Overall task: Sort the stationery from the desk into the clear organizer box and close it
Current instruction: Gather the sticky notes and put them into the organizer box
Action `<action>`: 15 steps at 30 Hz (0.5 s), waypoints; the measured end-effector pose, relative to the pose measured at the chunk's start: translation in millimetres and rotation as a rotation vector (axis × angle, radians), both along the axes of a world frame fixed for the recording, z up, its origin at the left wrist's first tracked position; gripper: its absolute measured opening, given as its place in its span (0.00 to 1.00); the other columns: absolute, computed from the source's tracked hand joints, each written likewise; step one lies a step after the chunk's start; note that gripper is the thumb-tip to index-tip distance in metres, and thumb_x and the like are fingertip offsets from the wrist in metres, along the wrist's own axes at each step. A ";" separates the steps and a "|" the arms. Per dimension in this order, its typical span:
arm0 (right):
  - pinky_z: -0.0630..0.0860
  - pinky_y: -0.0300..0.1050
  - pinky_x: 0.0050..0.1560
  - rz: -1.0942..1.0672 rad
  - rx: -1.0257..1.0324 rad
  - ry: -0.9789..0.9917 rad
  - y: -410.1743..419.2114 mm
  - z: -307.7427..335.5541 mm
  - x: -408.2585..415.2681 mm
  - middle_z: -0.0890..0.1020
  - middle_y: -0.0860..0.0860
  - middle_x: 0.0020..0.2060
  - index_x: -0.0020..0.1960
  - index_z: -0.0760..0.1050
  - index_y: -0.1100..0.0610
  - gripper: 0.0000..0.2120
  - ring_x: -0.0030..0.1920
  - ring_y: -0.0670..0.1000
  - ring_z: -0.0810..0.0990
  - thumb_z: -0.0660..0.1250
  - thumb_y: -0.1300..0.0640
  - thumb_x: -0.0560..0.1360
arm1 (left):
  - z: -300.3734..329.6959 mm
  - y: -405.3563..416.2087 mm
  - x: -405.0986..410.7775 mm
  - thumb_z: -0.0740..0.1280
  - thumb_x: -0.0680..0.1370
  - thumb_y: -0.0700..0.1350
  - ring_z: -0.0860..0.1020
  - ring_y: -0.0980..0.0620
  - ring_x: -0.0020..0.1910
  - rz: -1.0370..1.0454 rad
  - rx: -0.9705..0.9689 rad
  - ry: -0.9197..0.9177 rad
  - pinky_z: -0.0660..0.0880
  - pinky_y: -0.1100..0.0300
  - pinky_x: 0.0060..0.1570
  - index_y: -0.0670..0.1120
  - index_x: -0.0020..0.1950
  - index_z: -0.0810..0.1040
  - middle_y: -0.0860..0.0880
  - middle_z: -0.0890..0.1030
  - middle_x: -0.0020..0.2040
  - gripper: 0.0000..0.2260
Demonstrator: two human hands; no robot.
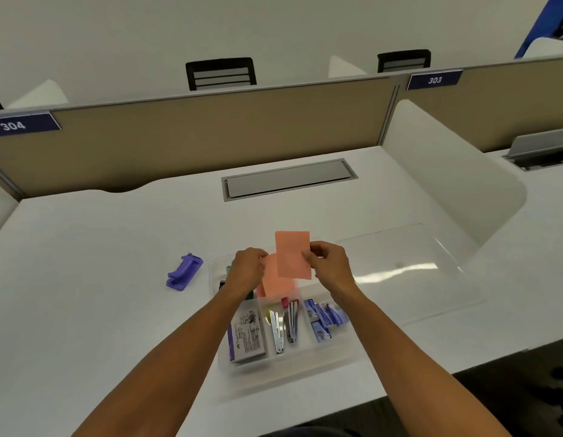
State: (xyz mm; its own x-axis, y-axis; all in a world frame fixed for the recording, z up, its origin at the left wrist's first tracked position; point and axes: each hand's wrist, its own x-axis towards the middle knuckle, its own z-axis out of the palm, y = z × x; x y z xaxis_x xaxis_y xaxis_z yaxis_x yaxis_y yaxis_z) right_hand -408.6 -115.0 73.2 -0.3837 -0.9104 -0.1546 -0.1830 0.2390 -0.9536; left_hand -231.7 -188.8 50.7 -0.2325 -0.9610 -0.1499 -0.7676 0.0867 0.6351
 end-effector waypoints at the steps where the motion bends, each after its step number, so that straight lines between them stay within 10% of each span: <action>1: 0.81 0.51 0.54 0.005 0.006 0.007 0.0 -1.6 -0.4 0.83 0.45 0.48 0.55 0.81 0.51 0.08 0.49 0.46 0.81 0.68 0.54 0.77 | -1.9 0.2 -1.8 0.59 0.77 0.33 0.80 0.47 0.48 -0.016 -0.010 -0.023 0.76 0.57 0.46 0.44 0.60 0.81 0.45 0.83 0.54 0.16; 7: 0.80 0.48 0.55 0.059 0.036 0.055 -4.6 -8.1 3.7 0.83 0.45 0.47 0.52 0.81 0.50 0.06 0.50 0.47 0.82 0.67 0.56 0.78 | -3.7 -1.1 -4.7 0.59 0.75 0.32 0.80 0.43 0.46 -0.079 -0.061 -0.158 0.70 0.58 0.40 0.41 0.47 0.81 0.43 0.82 0.45 0.12; 15: 0.78 0.50 0.56 0.132 0.113 0.240 -17.6 -1.9 26.0 0.83 0.52 0.54 0.61 0.79 0.57 0.12 0.53 0.53 0.80 0.64 0.59 0.79 | -7.3 -5.0 9.5 0.67 0.77 0.38 0.79 0.48 0.56 0.003 -0.170 -0.194 0.77 0.54 0.50 0.51 0.65 0.76 0.47 0.80 0.61 0.18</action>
